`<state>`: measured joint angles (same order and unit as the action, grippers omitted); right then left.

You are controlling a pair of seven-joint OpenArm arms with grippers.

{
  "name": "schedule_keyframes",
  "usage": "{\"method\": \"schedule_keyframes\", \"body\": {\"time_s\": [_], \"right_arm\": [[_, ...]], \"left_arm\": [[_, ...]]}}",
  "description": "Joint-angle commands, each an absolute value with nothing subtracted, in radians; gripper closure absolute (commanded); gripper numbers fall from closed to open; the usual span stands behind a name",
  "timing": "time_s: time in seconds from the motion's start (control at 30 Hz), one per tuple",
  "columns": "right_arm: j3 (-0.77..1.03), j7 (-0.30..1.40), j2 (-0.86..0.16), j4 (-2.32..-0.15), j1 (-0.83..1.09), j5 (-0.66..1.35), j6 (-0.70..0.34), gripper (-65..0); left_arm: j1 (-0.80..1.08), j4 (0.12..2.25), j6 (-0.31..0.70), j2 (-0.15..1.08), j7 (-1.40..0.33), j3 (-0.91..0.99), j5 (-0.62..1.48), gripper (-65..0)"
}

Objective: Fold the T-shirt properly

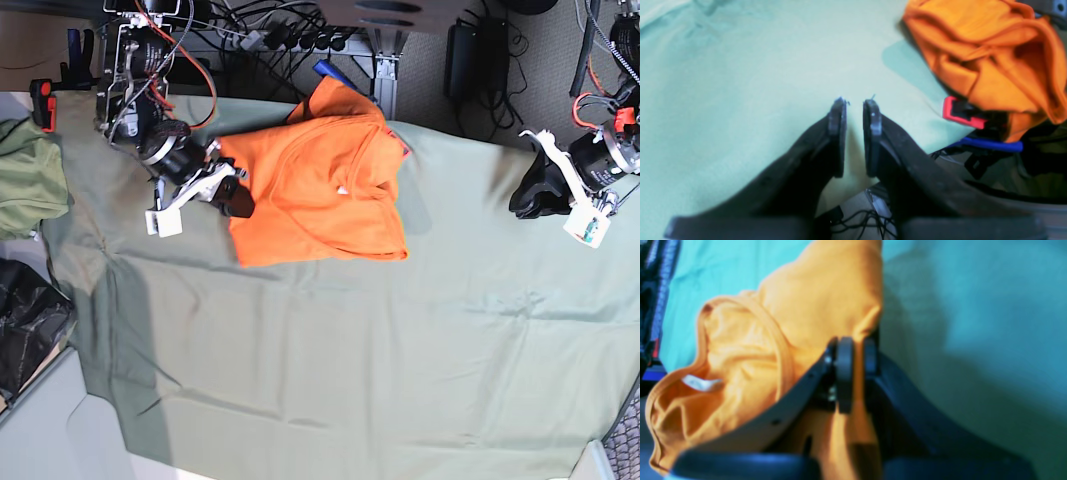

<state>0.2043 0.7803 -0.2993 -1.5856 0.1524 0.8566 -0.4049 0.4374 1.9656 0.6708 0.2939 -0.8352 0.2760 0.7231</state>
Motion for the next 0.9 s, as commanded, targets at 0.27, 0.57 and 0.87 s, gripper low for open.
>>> {"method": "schedule_keyframes", "body": {"time_s": [0.27,0.57,0.87], "right_arm": [[0.092,0.786,-0.262,-1.602,0.192,0.902,-0.524,-33.8],[0.074,0.813,-0.249,-1.602,0.195,0.924,-0.524,-33.6],[0.005,0.78,-0.245,-1.602,0.2,0.87,-0.524,-12.9]], "left_arm": [[0.435,1.987,0.698,0.302,-0.82,0.281,0.74,-12.8],[0.435,1.987,0.698,0.303,-0.82,0.281,0.74,-12.8],[0.435,1.987,0.698,0.302,-0.82,0.281,0.74,-12.8]]}}
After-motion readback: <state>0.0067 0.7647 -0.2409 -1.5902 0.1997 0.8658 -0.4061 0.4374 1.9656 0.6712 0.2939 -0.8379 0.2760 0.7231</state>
